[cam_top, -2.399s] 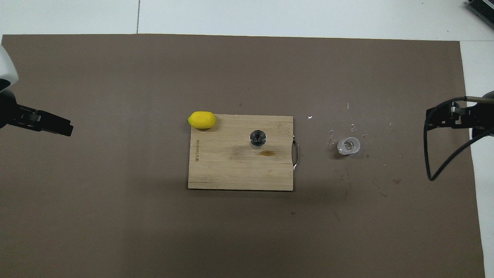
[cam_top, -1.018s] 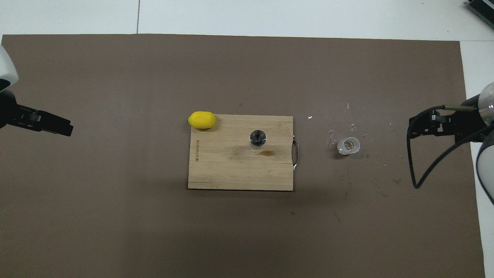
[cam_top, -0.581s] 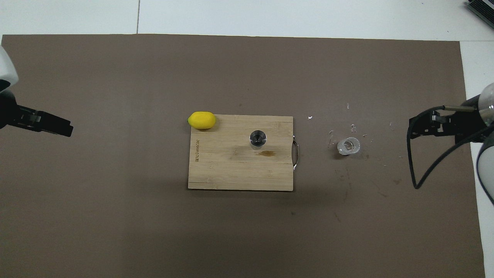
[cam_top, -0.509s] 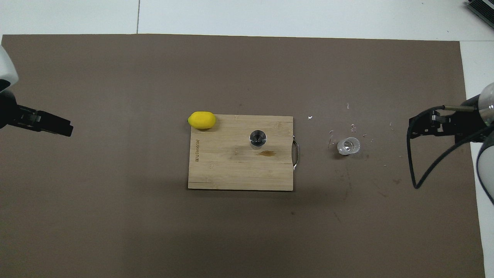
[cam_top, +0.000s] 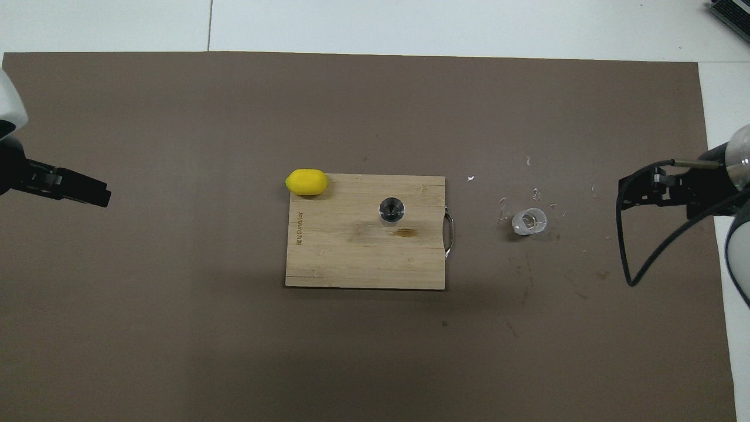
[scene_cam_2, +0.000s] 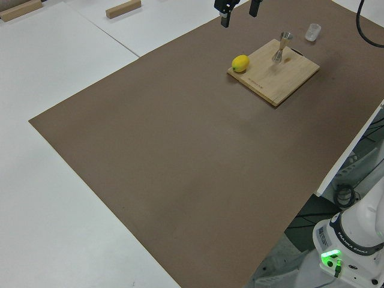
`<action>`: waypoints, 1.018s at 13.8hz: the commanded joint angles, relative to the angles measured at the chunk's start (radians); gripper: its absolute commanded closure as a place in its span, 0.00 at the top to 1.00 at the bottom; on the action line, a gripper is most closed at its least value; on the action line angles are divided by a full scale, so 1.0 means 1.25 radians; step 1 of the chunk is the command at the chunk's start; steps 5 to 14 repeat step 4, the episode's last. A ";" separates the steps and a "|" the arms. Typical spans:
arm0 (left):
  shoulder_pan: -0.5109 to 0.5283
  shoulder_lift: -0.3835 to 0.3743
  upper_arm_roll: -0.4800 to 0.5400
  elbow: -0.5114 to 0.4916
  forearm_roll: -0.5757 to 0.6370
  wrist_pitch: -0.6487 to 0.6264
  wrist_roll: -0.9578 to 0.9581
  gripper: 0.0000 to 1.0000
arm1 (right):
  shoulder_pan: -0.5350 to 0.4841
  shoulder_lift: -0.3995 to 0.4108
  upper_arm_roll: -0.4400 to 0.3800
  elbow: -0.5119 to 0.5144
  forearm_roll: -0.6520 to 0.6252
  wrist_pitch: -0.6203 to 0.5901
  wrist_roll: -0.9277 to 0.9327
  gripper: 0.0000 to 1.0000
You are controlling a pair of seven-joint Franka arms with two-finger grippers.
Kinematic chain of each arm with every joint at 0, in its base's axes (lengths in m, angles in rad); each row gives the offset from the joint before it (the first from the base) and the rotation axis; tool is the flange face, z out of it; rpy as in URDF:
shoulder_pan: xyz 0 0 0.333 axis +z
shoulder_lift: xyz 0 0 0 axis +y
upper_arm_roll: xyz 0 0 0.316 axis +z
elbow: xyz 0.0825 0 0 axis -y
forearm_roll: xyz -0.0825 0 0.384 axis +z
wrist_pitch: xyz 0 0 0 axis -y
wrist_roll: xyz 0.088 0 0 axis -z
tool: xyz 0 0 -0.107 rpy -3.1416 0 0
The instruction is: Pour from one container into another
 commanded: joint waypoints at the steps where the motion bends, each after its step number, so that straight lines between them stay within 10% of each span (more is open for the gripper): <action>1: -0.005 -0.022 0.005 -0.023 0.013 -0.004 -0.002 1.00 | -0.009 -0.016 0.004 -0.021 0.025 0.019 -0.019 1.00; 14: -0.005 -0.022 0.005 -0.023 0.013 -0.003 -0.002 1.00 | -0.009 -0.016 0.004 -0.024 0.023 0.020 -0.018 1.00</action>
